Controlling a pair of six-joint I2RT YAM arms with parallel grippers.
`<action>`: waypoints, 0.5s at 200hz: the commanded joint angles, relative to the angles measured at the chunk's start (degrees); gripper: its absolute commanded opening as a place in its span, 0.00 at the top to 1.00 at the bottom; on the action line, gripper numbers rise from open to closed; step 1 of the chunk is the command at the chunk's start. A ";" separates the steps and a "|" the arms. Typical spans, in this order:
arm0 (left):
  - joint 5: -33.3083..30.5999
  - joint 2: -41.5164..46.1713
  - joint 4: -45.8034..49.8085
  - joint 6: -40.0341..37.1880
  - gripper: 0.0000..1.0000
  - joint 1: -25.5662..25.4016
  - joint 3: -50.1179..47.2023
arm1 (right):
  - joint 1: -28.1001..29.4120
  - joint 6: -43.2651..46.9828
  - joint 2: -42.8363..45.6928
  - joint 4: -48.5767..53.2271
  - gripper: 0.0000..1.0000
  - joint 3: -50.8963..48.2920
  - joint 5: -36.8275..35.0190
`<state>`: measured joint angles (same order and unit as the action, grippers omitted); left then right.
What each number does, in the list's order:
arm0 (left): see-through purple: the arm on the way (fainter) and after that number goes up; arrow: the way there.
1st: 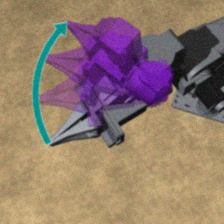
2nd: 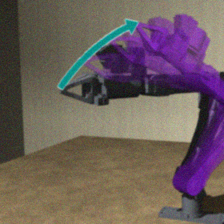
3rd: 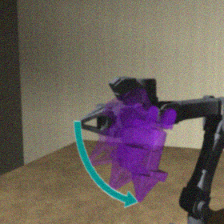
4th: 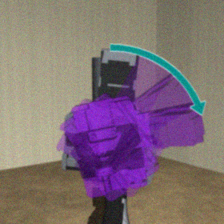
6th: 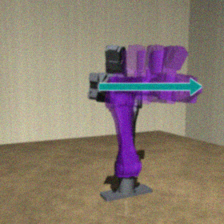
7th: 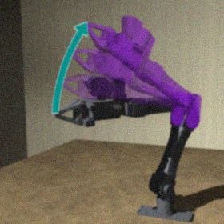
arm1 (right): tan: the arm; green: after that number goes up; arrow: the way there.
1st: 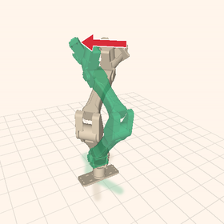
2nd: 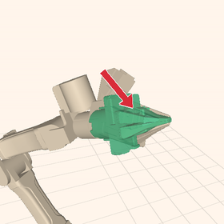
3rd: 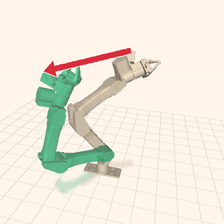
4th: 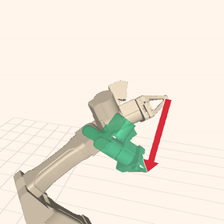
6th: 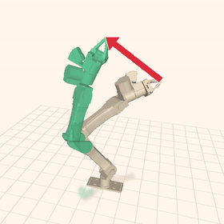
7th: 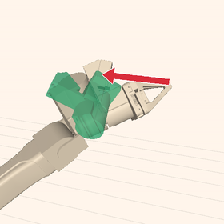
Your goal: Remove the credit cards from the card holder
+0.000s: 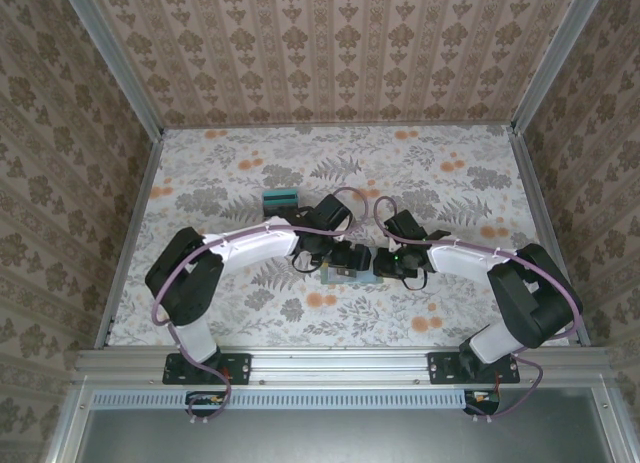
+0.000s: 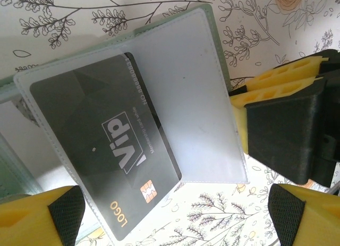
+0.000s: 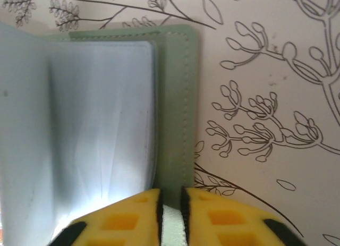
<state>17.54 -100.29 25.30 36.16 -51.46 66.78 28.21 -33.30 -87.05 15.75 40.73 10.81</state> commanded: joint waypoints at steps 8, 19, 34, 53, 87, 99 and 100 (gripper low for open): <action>-1.61 3.60 1.75 -1.01 0.08 1.98 -2.71 | -0.57 0.54 3.28 5.87 0.70 2.34 -5.56; -1.98 4.49 1.29 -0.75 0.09 3.10 -3.74 | -0.86 0.60 4.68 6.75 0.69 3.15 -6.25; -1.18 5.33 0.06 -0.82 0.14 4.54 -5.02 | -0.96 0.61 6.46 7.22 0.67 4.37 -6.21; -0.33 5.20 -0.90 -1.09 0.17 5.42 -5.71 | -0.94 0.00 6.98 7.15 0.67 6.04 -4.76; 1.23 3.69 -3.21 -0.75 0.23 5.45 -5.96 | -0.15 -1.14 6.98 6.51 0.67 8.41 -1.83; 0.98 3.23 -3.48 -0.31 0.31 5.42 -5.89 | -0.08 -1.24 6.98 5.79 0.67 8.58 -0.57; 0.95 3.20 -3.49 -0.31 0.32 5.41 -5.93 | -0.08 -1.29 6.98 5.74 0.67 8.53 -0.46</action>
<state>17.37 -96.40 23.59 35.97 -45.82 61.41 27.66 -33.43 -80.93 20.99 47.72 7.92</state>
